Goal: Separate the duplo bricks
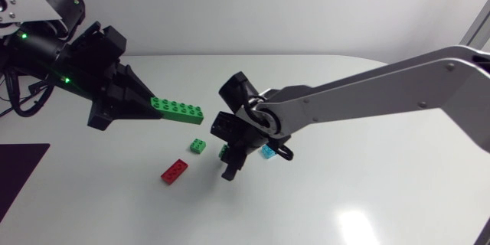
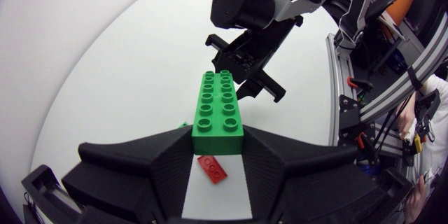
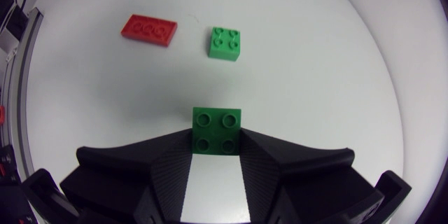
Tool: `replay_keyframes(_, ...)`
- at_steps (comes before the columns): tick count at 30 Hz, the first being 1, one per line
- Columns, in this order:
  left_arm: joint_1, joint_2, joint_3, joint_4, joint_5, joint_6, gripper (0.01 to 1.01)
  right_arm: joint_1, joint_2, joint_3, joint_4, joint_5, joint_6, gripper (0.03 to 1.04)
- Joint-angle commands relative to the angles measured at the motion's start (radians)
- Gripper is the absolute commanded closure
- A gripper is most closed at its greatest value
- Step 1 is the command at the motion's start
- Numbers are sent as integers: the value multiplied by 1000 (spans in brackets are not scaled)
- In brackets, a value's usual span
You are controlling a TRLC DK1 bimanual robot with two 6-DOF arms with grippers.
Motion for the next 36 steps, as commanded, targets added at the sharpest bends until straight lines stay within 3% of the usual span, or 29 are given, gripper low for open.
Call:
replay_keyframes(1,39,-28,-76,23,-11,3,659,18,85,81,-36,5,23,802)
replay_keyframes(13,237,-85,-188,49,-9,106,659,46,270,322,-144,8,23,797)
replay_keyframes(20,241,-102,-228,49,-8,124,659,55,301,365,-194,33,24,787)
replay_keyframes(21,241,-104,-230,49,-8,124,659,57,304,369,-203,33,24,743)
replay_keyframes(23,237,-107,-236,49,-9,124,659,58,306,371,-223,34,29,554)
replay_keyframes(25,229,-108,-243,49,-8,122,659,58,304,371,-240,33,30,459)
replay_keyframes(27,224,-110,-245,49,-8,122,659,60,297,366,-250,33,33,279)
replay_keyframes(30,214,-111,-245,49,-6,121,657,51,243,339,-250,22,46,110)
replay_keyframes(36,129,-111,-265,49,1,95,654,6,31,204,-223,-16,61,92)
